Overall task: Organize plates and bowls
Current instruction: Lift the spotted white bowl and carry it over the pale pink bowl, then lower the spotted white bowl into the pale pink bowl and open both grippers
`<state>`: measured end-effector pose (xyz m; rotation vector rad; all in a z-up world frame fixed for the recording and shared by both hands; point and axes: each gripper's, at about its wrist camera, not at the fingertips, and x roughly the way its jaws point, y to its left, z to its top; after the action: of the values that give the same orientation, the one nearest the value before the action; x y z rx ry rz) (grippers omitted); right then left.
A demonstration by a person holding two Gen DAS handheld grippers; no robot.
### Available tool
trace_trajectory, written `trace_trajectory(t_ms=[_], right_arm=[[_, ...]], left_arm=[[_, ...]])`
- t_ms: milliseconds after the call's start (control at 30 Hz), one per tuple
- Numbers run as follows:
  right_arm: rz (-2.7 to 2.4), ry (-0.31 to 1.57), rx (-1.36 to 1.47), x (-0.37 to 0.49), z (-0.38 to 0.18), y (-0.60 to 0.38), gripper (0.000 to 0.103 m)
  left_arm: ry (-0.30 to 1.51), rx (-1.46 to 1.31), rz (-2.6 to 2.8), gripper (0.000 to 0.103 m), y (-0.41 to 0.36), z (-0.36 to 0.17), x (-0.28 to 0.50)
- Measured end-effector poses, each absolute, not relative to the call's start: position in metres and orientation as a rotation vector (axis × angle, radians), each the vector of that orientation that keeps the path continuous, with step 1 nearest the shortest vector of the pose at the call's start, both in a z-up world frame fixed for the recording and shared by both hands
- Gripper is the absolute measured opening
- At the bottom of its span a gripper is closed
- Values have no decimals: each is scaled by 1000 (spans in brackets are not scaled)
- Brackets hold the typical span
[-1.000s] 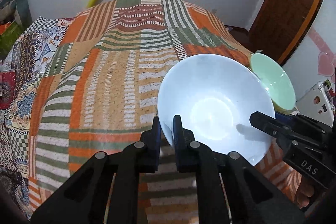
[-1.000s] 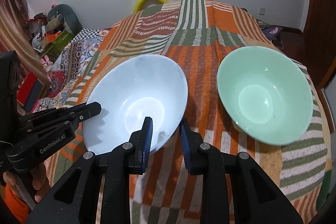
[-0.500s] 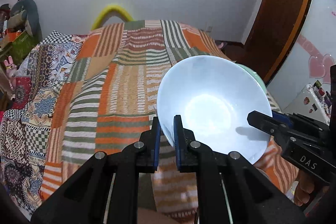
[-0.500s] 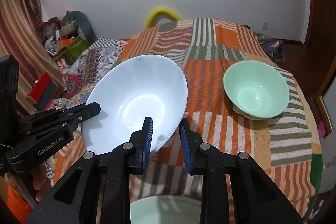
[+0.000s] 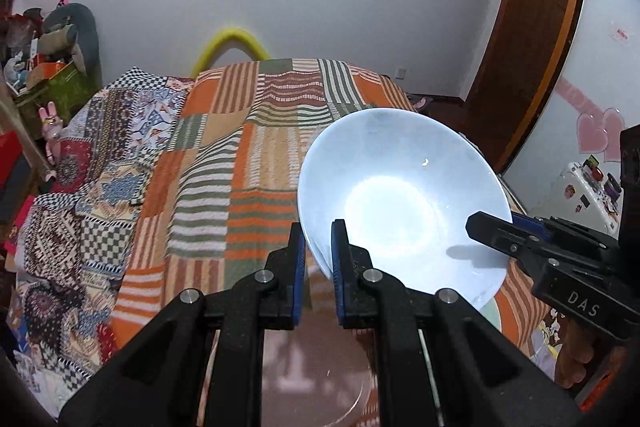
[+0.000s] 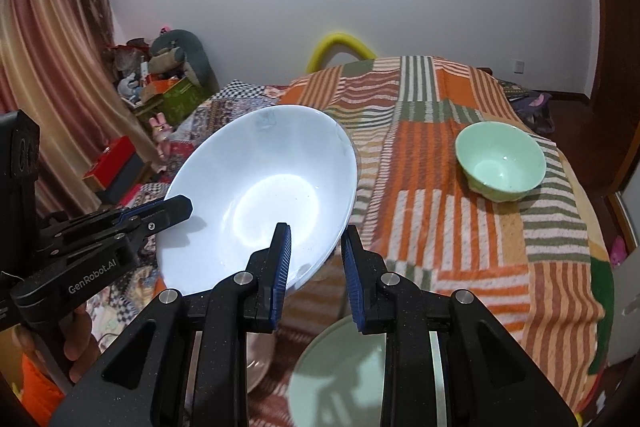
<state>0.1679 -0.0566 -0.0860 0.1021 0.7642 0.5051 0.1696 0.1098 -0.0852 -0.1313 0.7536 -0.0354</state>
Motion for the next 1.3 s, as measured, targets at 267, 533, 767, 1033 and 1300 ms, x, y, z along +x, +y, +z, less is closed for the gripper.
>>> trace_trajectory(t_ms=[267,533,767,1033,1300], right_arm=[[555,775,106,138,-90,-45,24],[598,823,94,117,-109,-27,24],[616,875,84,111,-132,-11,24],[624,959,61,109,-161,8,24],[632,1037,54,110,-185,19,24]], left_arm=[[764,-148,-6,12,123,-89,123],[785,-166,33,12,137,-105,96],[834,-182,65,12,151,-131,88],[917,-206,96,12,163,-169,85],[983,-219,116,12,171,-196,86]])
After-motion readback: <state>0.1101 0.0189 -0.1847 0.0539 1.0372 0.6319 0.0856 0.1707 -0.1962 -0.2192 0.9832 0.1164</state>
